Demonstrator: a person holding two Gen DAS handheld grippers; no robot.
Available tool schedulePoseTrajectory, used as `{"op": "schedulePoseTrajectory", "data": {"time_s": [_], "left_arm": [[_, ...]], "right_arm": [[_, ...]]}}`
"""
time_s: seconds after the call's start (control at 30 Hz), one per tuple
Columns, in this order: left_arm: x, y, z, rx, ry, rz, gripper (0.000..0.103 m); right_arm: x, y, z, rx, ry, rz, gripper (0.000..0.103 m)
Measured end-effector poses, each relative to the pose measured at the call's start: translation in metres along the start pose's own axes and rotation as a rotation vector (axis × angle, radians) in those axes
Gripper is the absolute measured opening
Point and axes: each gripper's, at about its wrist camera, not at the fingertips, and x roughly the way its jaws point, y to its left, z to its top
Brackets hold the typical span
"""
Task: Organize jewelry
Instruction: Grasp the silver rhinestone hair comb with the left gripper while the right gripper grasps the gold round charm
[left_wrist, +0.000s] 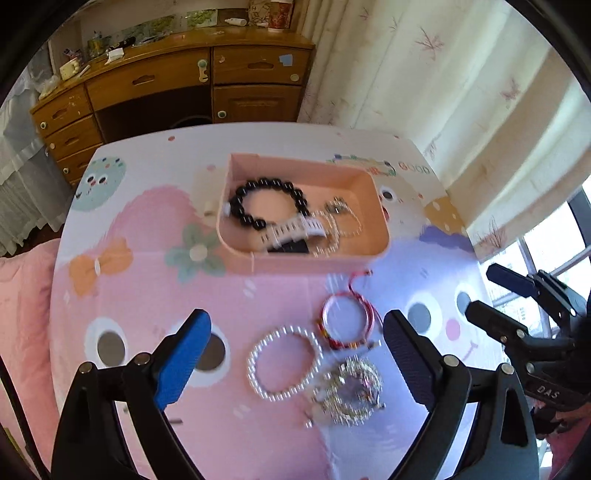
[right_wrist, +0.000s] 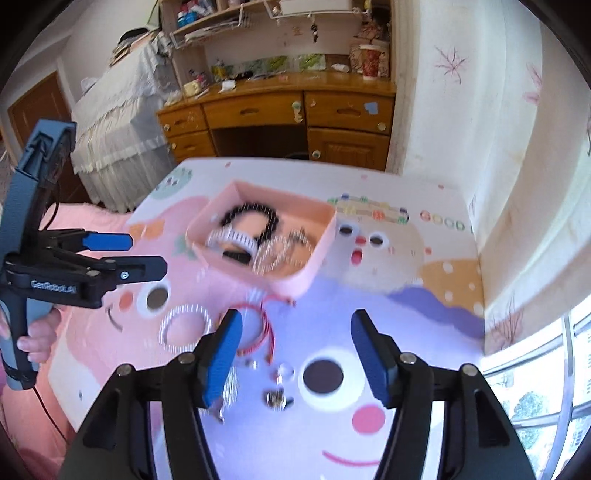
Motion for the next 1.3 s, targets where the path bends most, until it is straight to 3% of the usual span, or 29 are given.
{"op": "schedulePoseTrajectory", "data": {"time_s": [0.37, 0.57, 0.83, 1.0, 1.17, 1.23, 1.3], "left_arm": [[0.008, -0.052, -0.083, 0.219, -0.026, -0.016, 0.093], [0.03, -0.067, -0.101, 0.295, -0.026, -0.002, 0.093], [0.057, -0.071, -0.108, 0.325, -0.009, 0.027, 0.093], [0.066, -0.07, -0.108, 0.329, 0.005, 0.002, 0.09], [0.068, -0.07, -0.111, 0.349, -0.002, -0.013, 0.075], [0.068, -0.07, -0.112, 0.35, -0.006, -0.016, 0.075], [0.068, -0.069, -0.112, 0.346, -0.009, -0.021, 0.074]], "right_arm": [[0.009, 0.013, -0.059, -0.184, 0.027, 0.057, 0.062], [0.031, 0.02, -0.082, -0.266, 0.05, 0.074, 0.062], [0.049, 0.017, -0.094, -0.291, 0.058, 0.076, 0.061], [0.058, 0.018, -0.096, -0.303, 0.079, 0.084, 0.043], [0.061, 0.019, -0.095, -0.318, 0.065, 0.094, 0.04], [0.062, 0.02, -0.094, -0.322, 0.063, 0.096, 0.038], [0.062, 0.02, -0.093, -0.327, 0.06, 0.099, 0.023]]}}
